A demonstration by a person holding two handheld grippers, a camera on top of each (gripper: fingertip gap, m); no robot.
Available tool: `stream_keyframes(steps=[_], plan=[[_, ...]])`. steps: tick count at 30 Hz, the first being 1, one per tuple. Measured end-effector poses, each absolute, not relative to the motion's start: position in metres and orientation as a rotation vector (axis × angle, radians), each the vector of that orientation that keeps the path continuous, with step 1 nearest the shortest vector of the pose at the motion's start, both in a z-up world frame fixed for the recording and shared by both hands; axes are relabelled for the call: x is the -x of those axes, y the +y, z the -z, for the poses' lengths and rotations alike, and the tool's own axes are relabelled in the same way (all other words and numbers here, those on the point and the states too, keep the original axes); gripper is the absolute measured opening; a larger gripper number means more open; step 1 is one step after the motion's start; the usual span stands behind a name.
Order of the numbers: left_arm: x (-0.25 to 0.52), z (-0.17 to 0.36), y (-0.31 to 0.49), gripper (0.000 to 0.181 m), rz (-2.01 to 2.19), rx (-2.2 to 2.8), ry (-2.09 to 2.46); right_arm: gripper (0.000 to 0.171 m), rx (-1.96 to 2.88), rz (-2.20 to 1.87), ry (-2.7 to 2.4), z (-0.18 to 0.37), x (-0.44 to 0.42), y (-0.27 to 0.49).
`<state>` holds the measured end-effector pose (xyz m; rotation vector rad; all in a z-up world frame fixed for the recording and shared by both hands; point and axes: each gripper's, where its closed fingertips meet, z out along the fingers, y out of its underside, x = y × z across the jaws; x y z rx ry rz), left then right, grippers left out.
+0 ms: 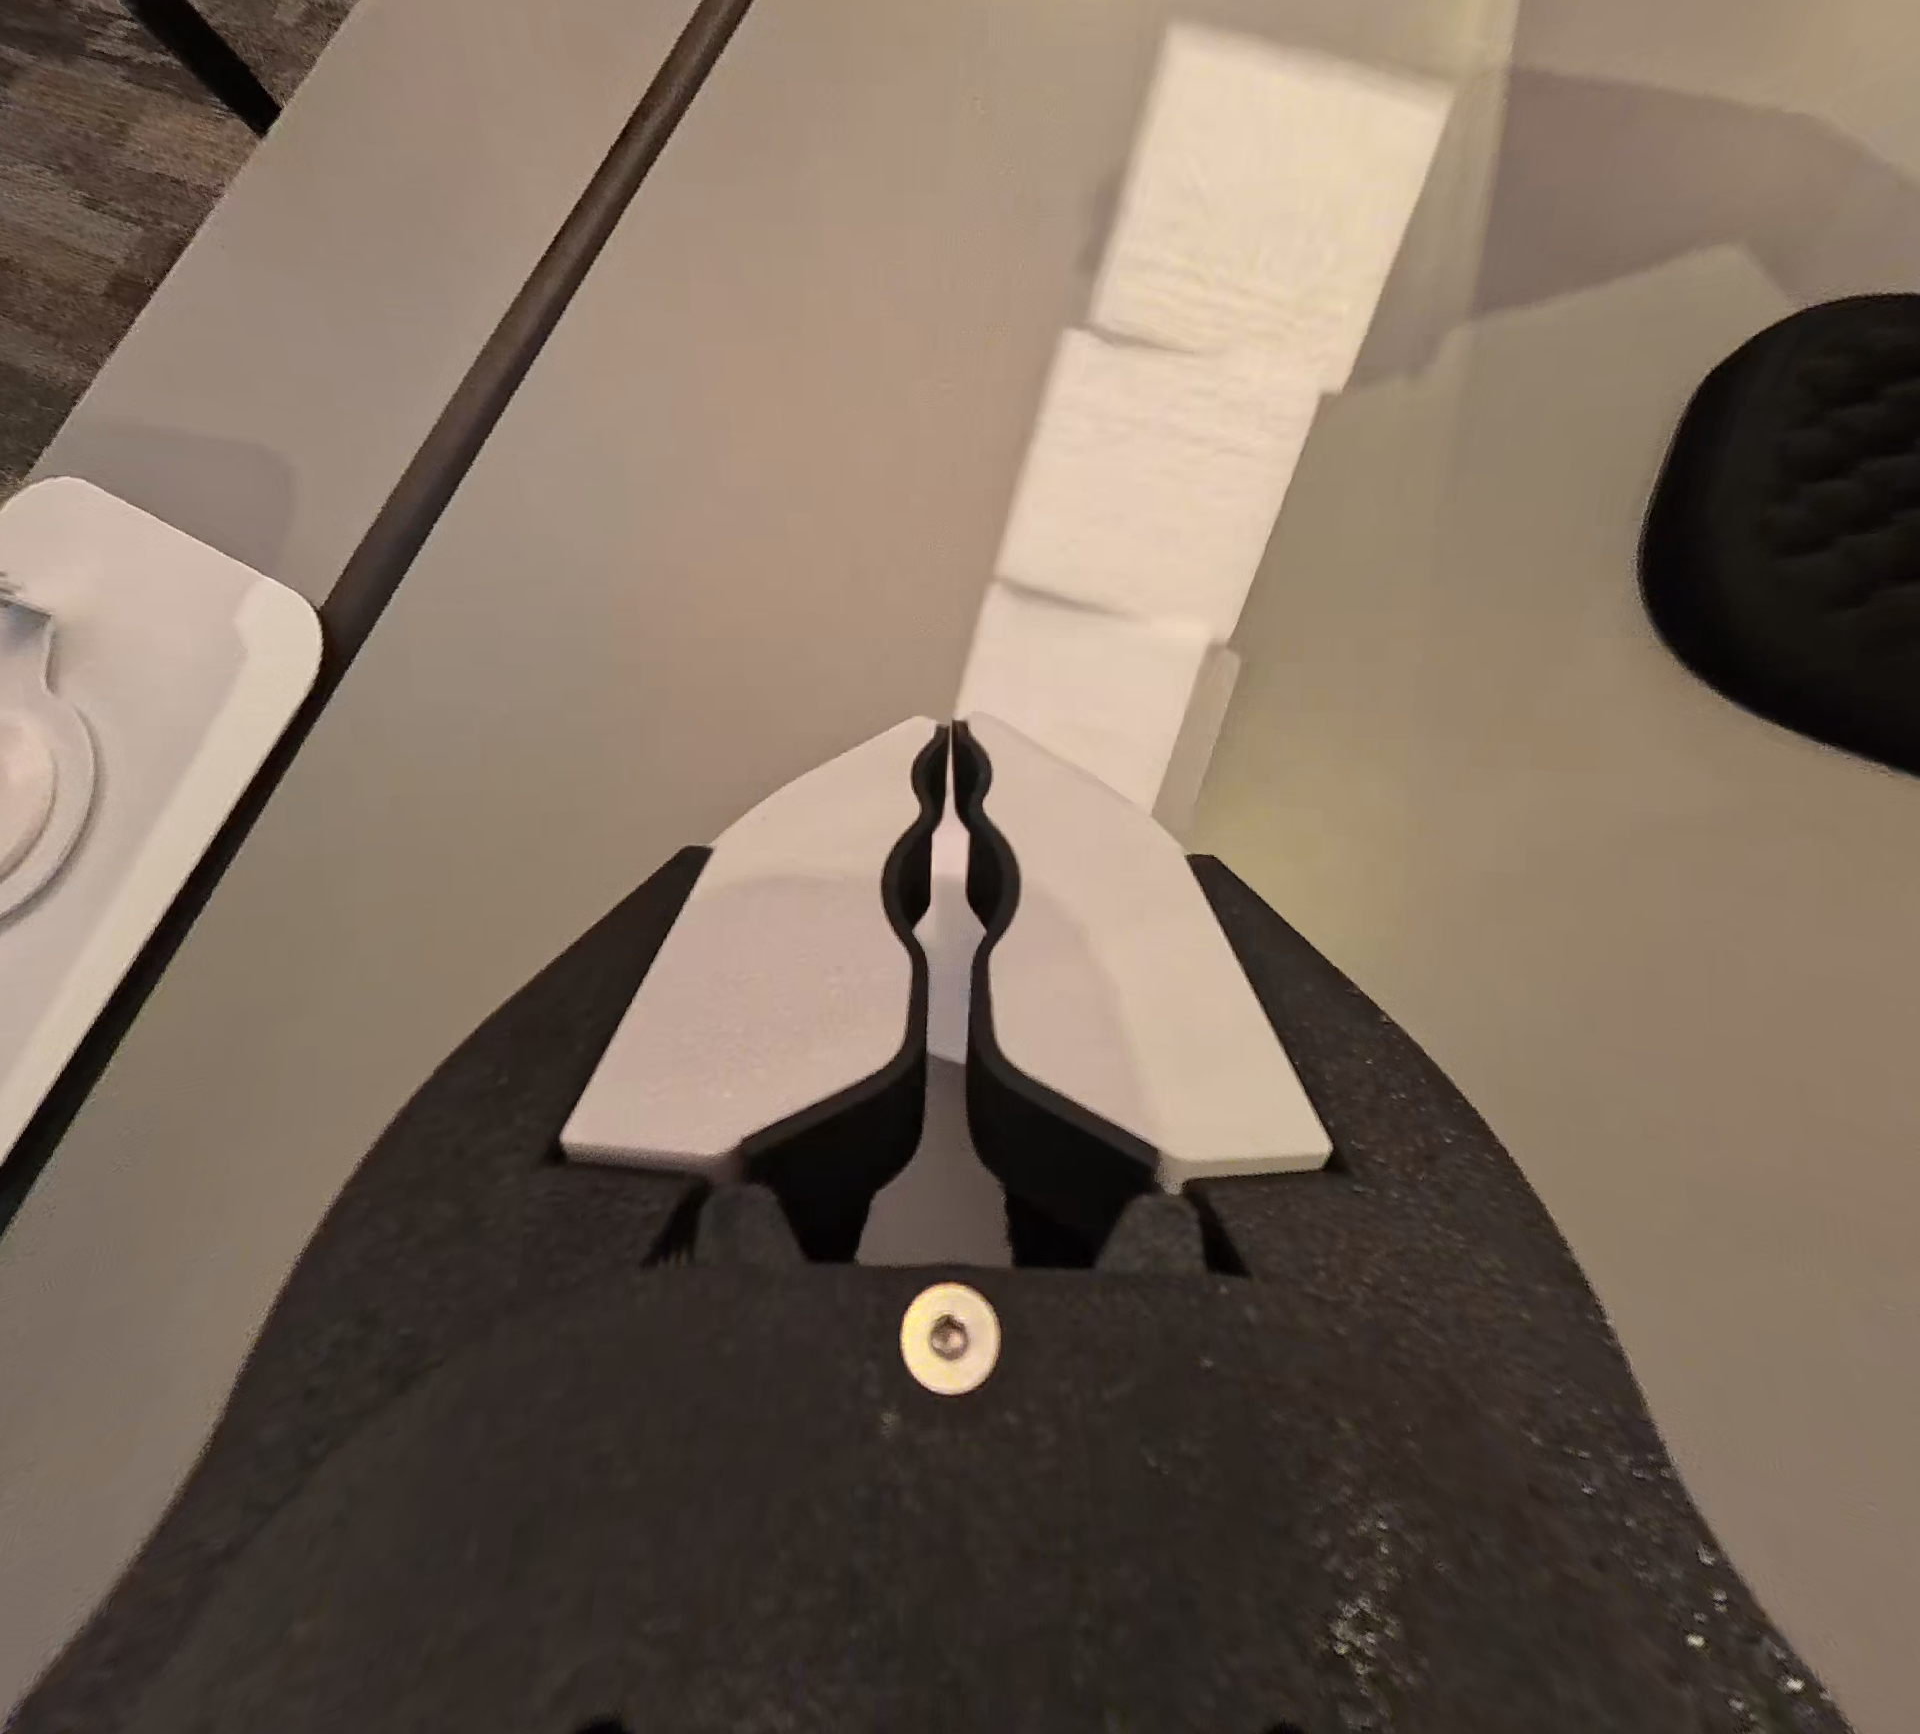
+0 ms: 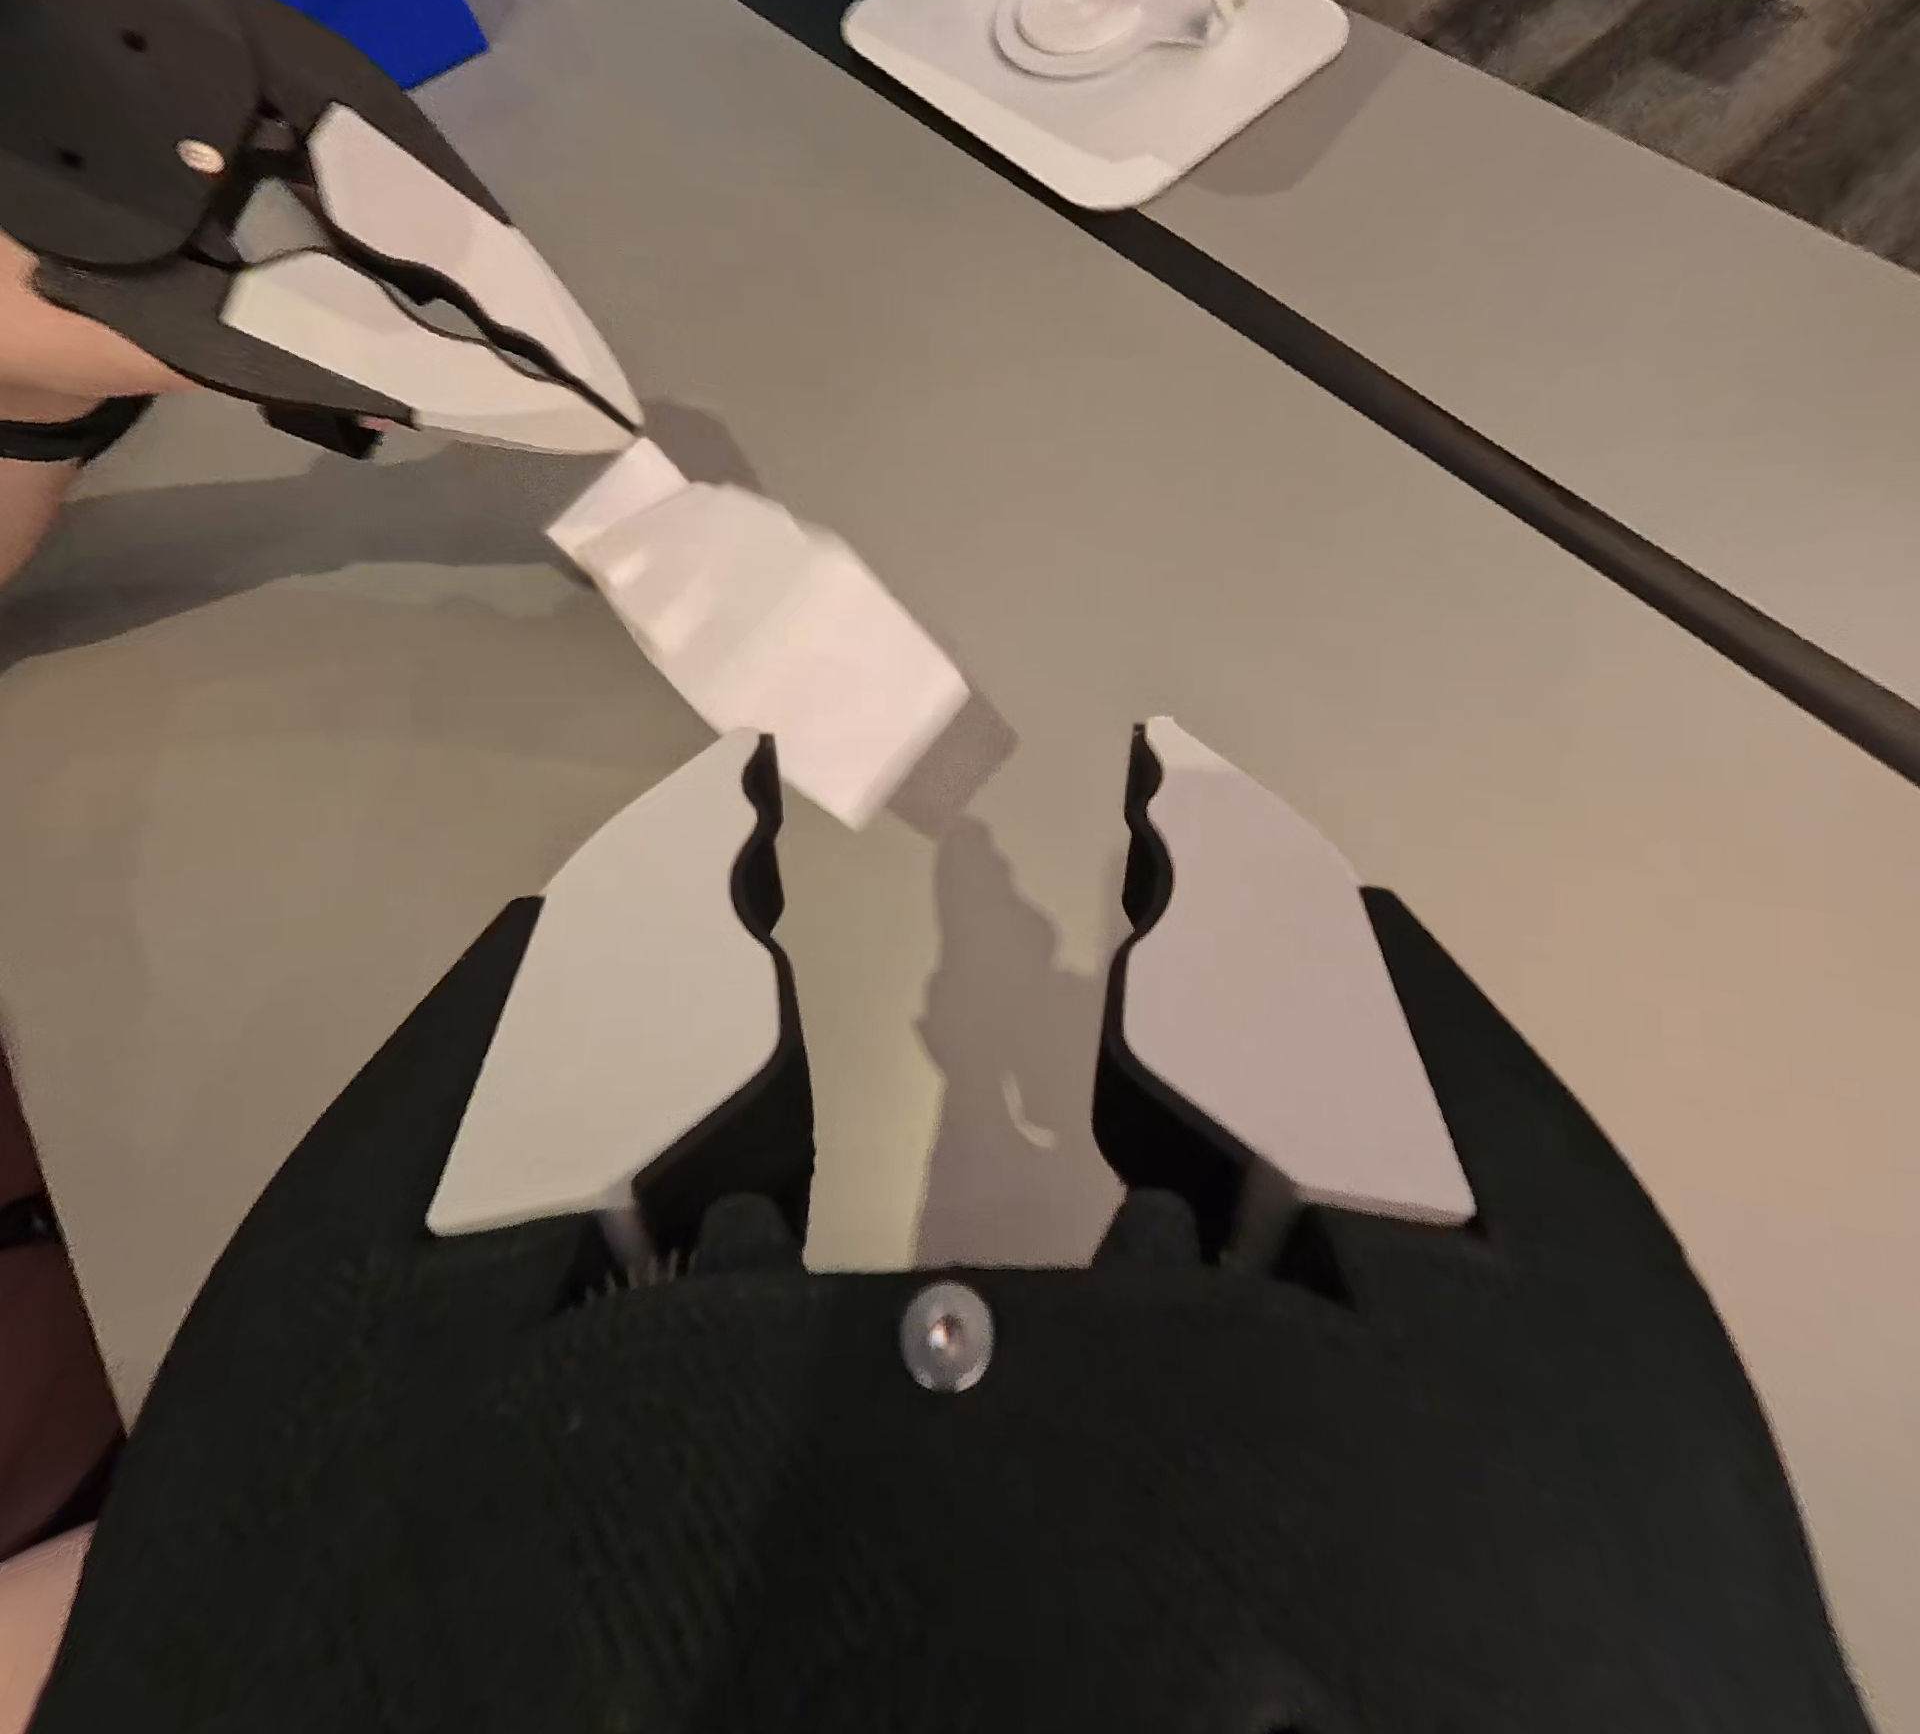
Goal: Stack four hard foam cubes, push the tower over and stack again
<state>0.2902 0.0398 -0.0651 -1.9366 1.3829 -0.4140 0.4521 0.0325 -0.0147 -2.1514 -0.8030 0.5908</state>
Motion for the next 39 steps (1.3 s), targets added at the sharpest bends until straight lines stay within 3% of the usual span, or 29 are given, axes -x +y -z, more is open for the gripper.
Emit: stream_keyframes(steps=[3,6,12,17,18,21,26,29,35,39], plan=[[-0.286,0.059,0.046,0.023,0.411,1.896,1.33,0.066,2.229,-0.502,-0.747,0.028,-0.48,0.028],[-0.273,0.058,0.05,0.071,0.471,1.861,1.238,0.068,2.286,-0.434,-0.749,0.045,-0.508,0.016],[-0.267,0.087,0.033,0.085,0.748,1.815,1.251,0.069,2.13,-0.329,-0.491,0.044,-0.564,0.051],[-0.265,0.117,0.038,0.087,0.63,1.739,1.425,0.07,1.896,-0.343,-0.271,0.035,-0.587,0.084],[-0.267,0.119,0.038,0.088,0.646,1.732,1.432,0.078,1.894,-0.345,-0.249,0.038,-0.588,0.088],[-0.274,0.121,0.038,0.088,0.669,1.687,1.46,0.092,1.959,-0.327,-0.199,0.054,-0.584,0.1],[-0.282,0.133,0.034,0.085,0.684,1.685,1.554,0.093,2.149,-0.085,-0.239,0.096,-0.57,0.124],[-0.288,0.137,0.027,0.079,0.683,1.663,1.585,0.089,2.254,-0.007,-0.267,0.119,-0.565,0.129],[-0.296,0.141,0.027,0.064,0.603,1.638,1.604,0.058,2.297,0.005,-0.238,0.13,-0.568,0.131],[-0.293,0.136,0.027,0.063,0.636,1.648,1.583,0.056,2.254,-0.102,-0.239,0.116,-0.567,0.124]])
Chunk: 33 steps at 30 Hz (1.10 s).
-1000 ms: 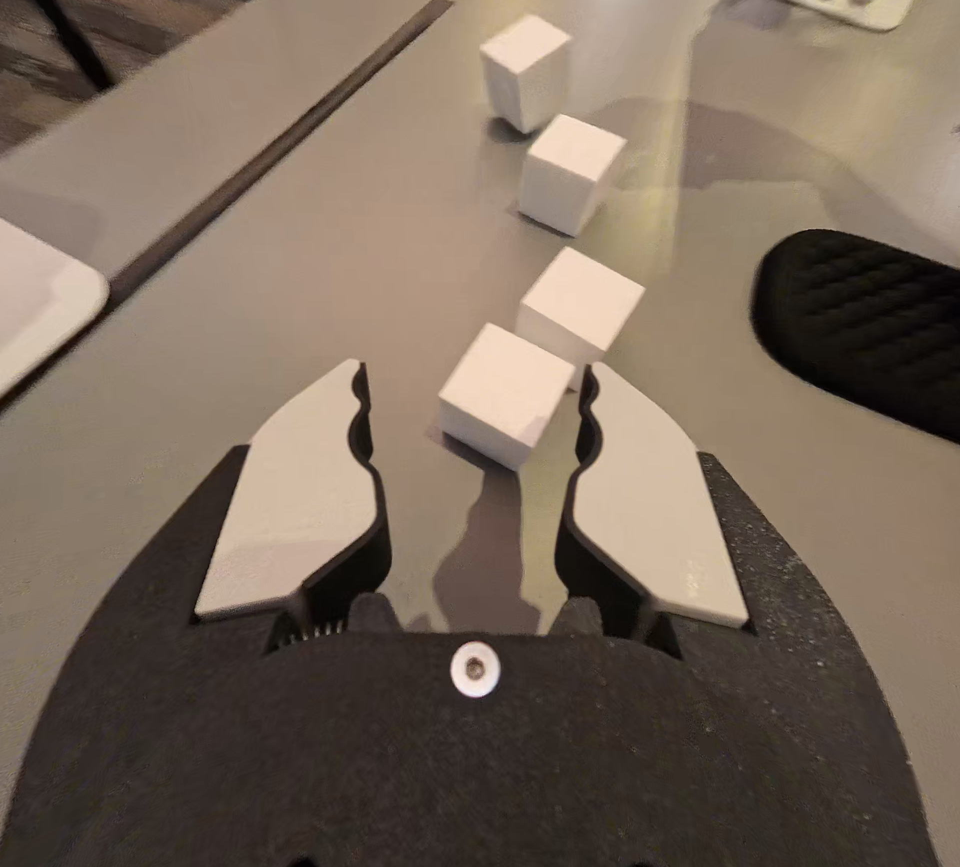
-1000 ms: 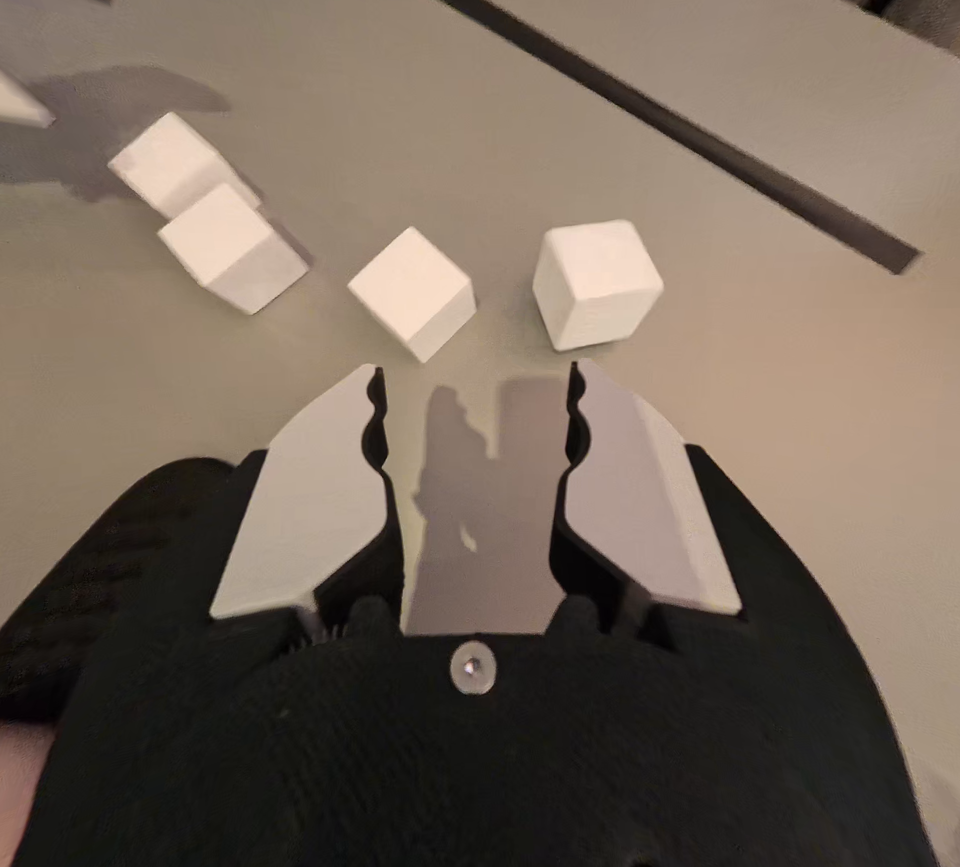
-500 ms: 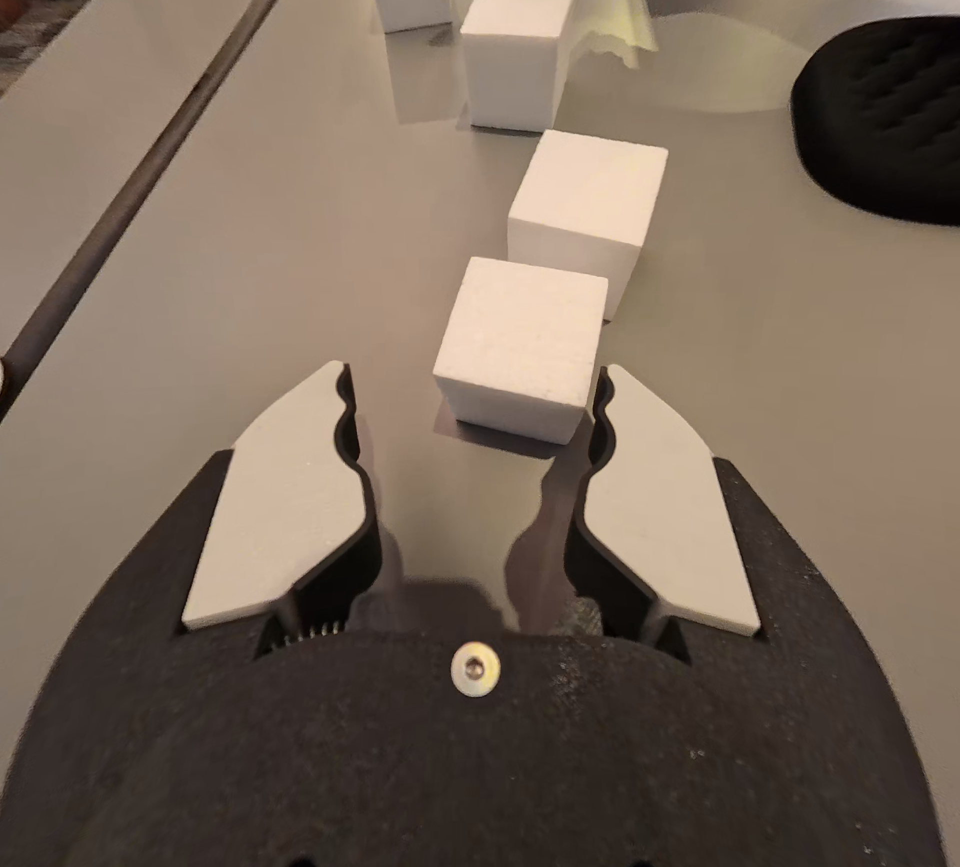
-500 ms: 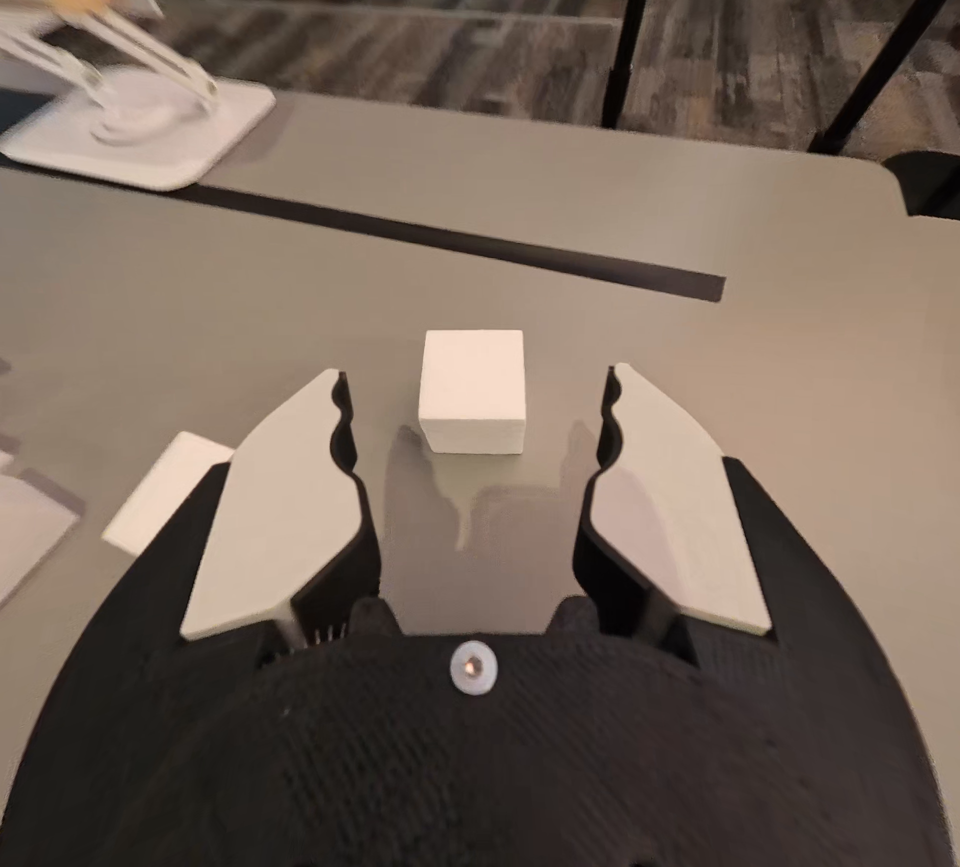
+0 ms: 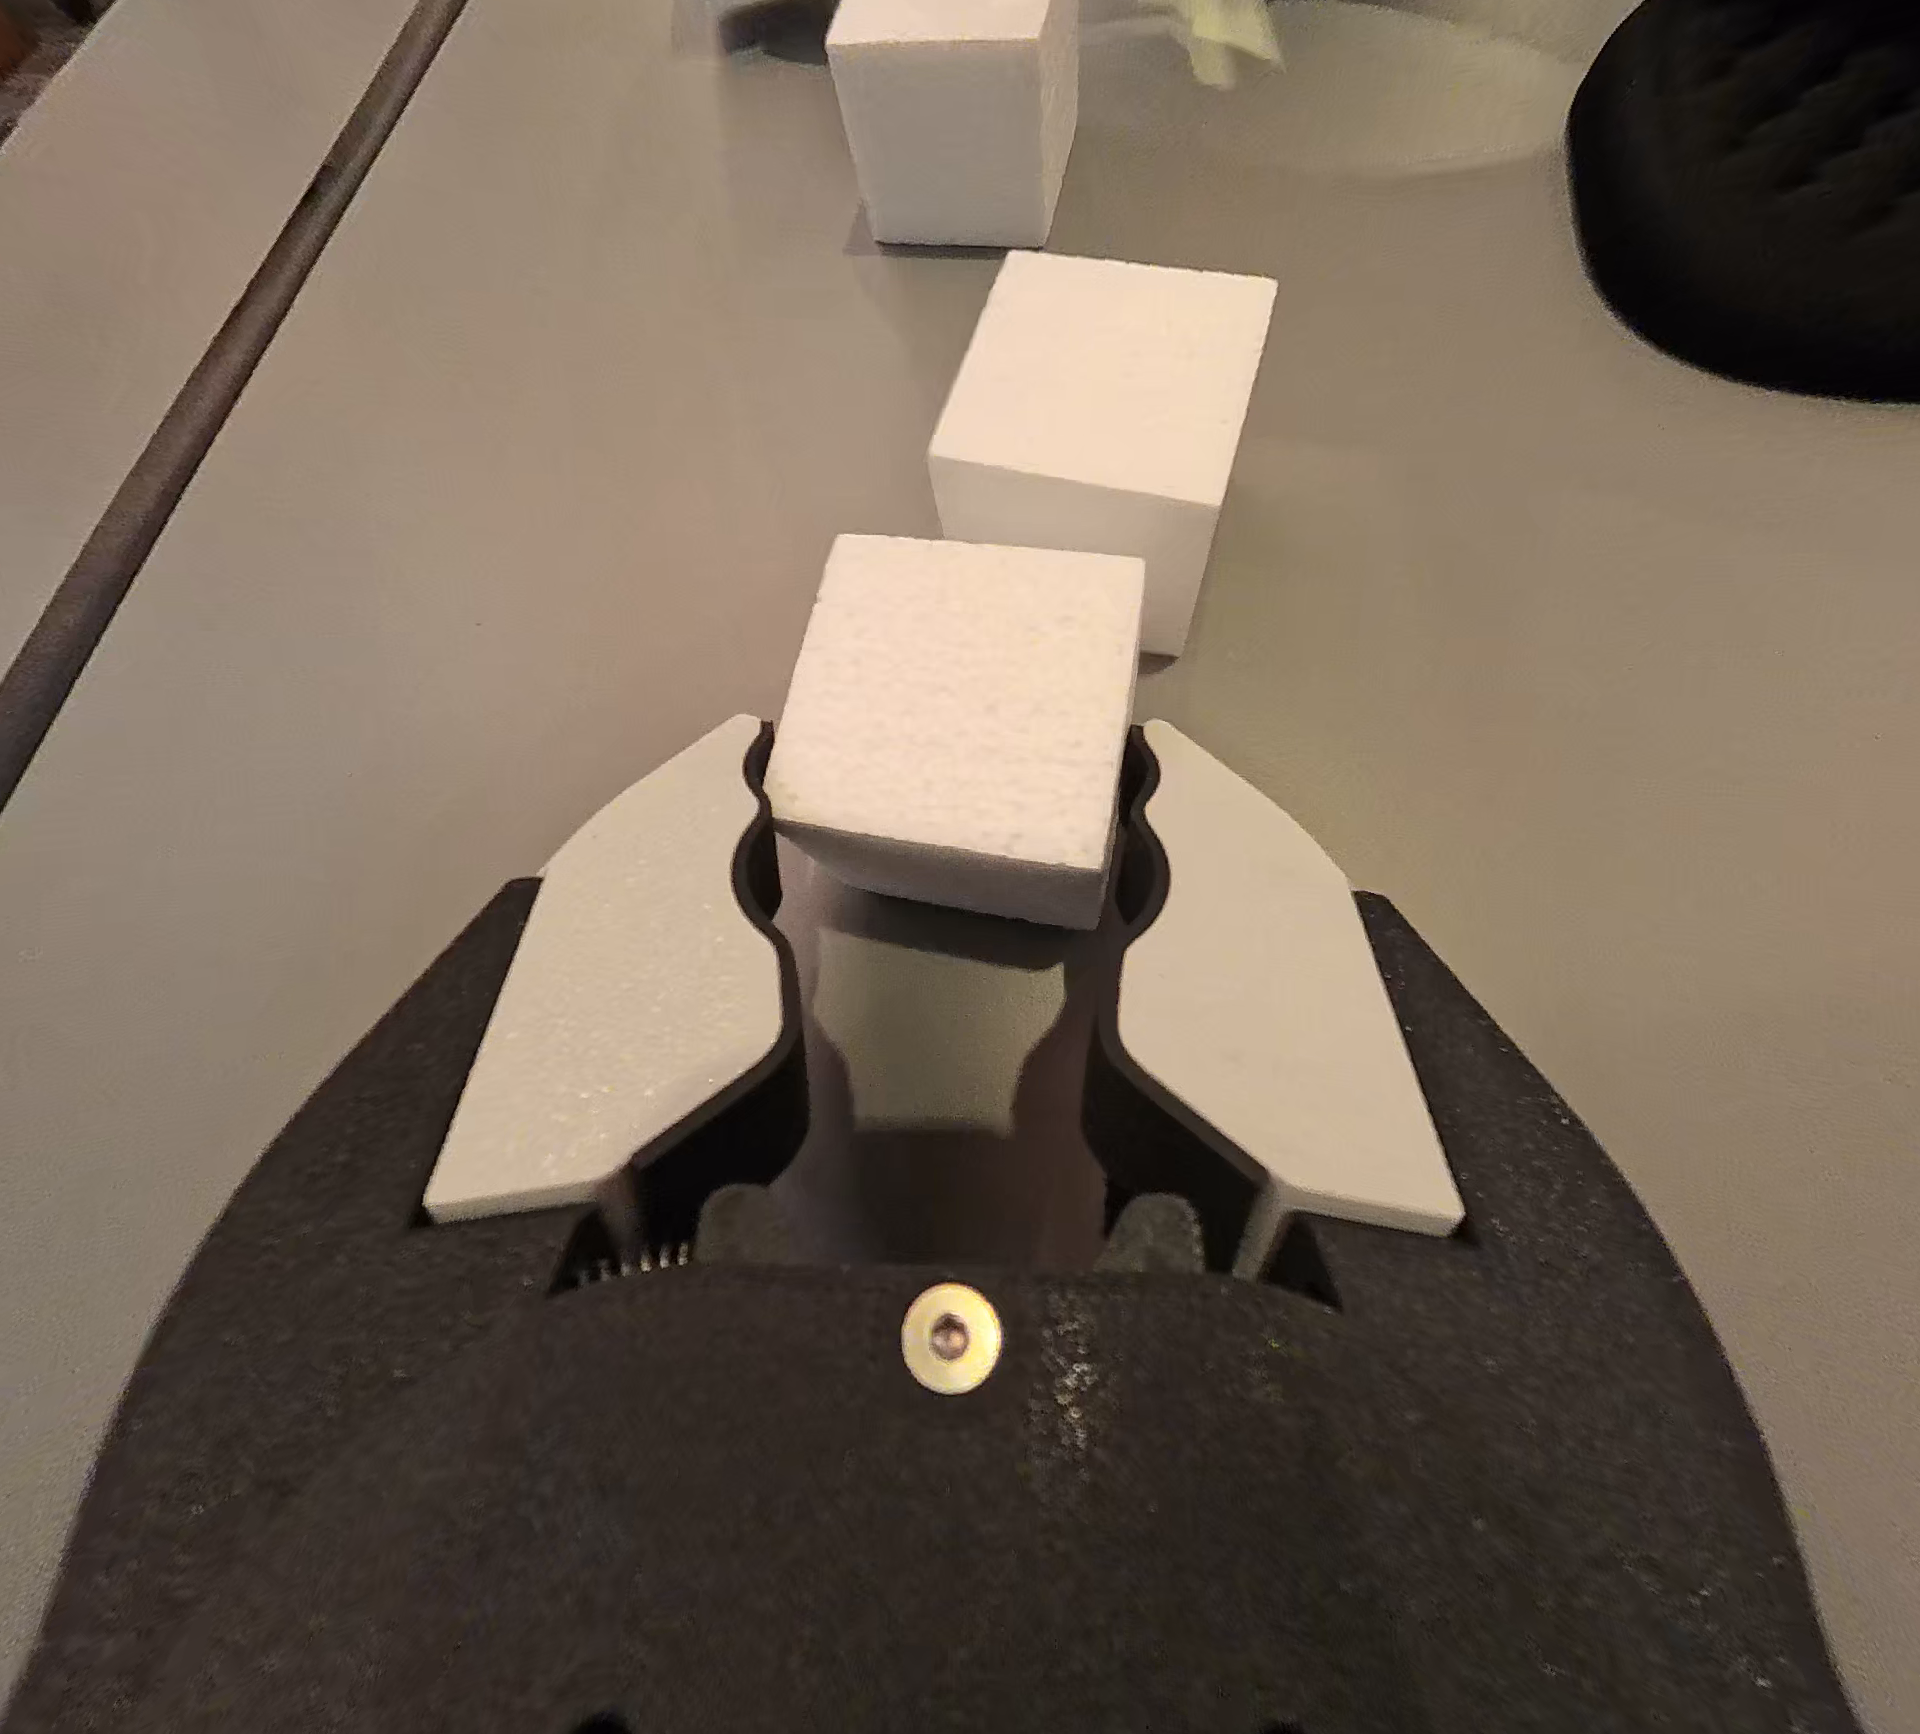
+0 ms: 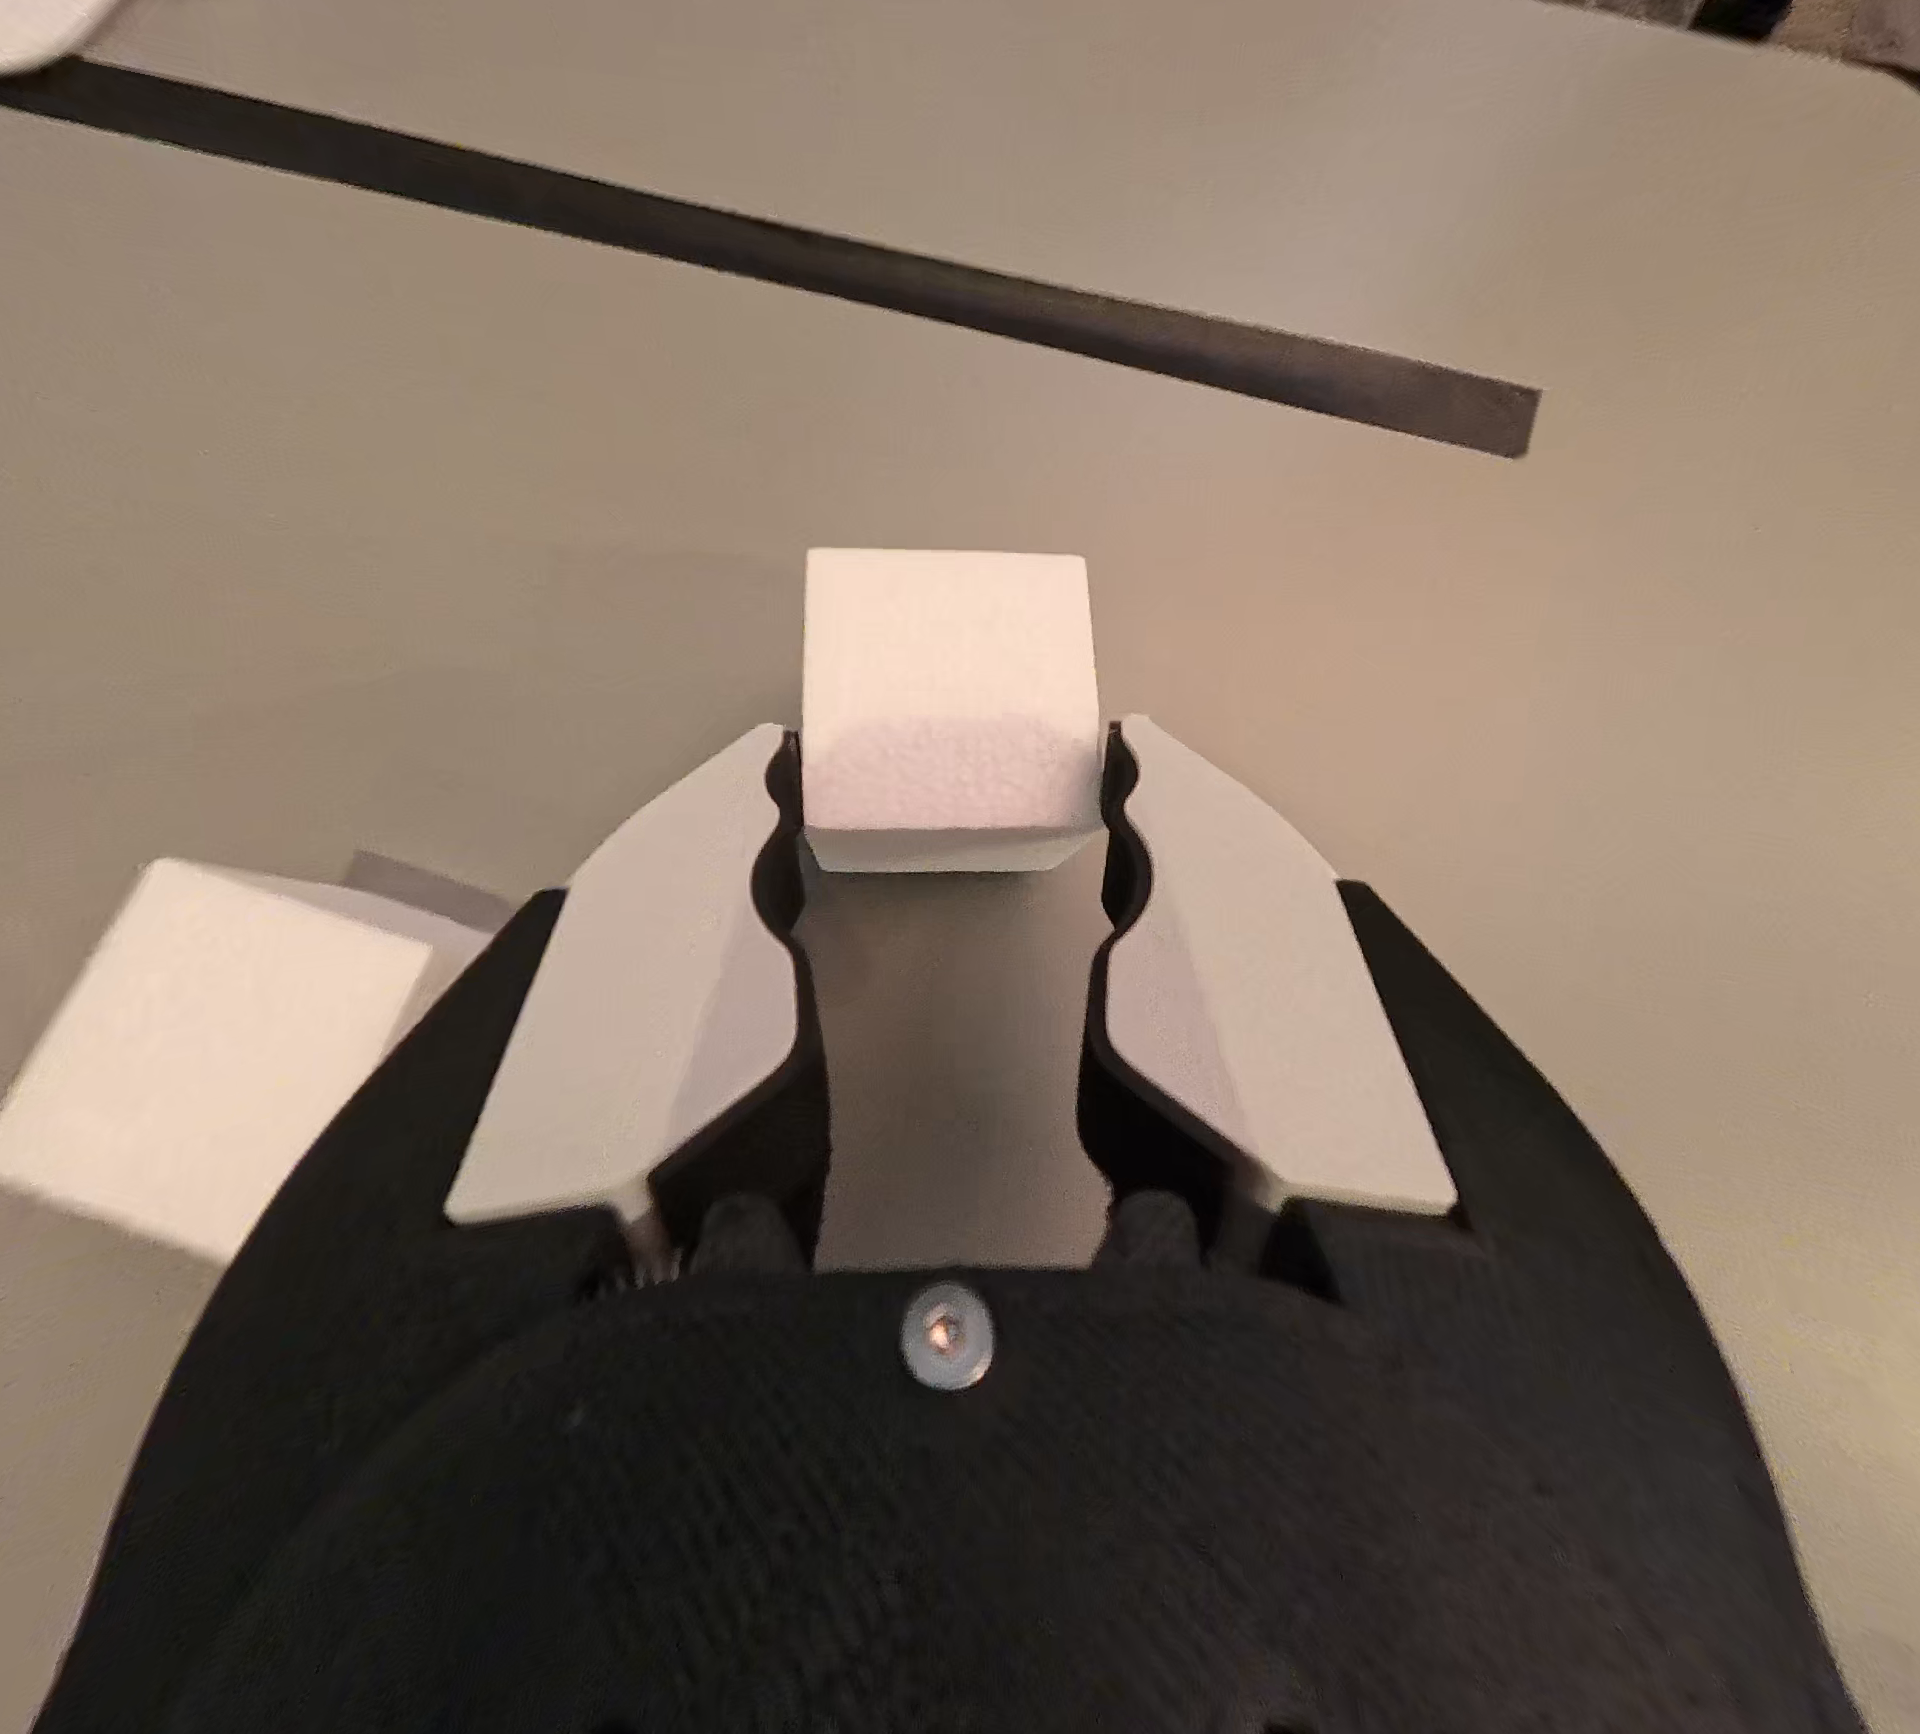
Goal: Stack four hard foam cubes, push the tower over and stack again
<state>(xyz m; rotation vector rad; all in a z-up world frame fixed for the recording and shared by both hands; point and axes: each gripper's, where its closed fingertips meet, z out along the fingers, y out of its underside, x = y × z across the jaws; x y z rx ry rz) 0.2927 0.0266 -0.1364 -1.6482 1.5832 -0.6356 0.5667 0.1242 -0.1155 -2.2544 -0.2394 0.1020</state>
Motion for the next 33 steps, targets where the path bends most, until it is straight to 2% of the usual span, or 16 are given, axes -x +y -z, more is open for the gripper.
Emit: stream_keyframes(steps=[6,10,13,19,25,28,33], plan=[[-0.253,0.097,0.048,0.063,0.613,1.667,1.449,0.056,1.91,-0.748,-0.808,0.027,-0.449,0.056],[-0.22,0.059,0.063,0.063,0.577,1.648,1.331,0.056,1.847,-0.761,-1.237,0.032,-0.383,0.019],[-0.203,0.038,0.067,0.063,0.575,1.642,1.253,0.056,1.87,-0.791,-1.335,0.045,-0.359,0.015],[-0.197,0.017,0.064,0.063,0.559,1.608,1.223,0.056,1.919,-0.775,-1.452,0.07,-0.348,0.007],[-0.227,0.013,0.049,0.063,0.621,1.589,1.216,0.057,1.935,-0.665,-1.495,0.075,-0.345,0.008],[-0.253,0.002,0.027,0.063,0.709,1.548,1.244,0.073,1.982,-0.667,-1.48,0.075,-0.349,0.005],[-0.297,-0.002,0.002,0.063,0.731,1.534,1.307,0.072,1.962,-0.615,-1.288,0.055,-0.397,0.016]])
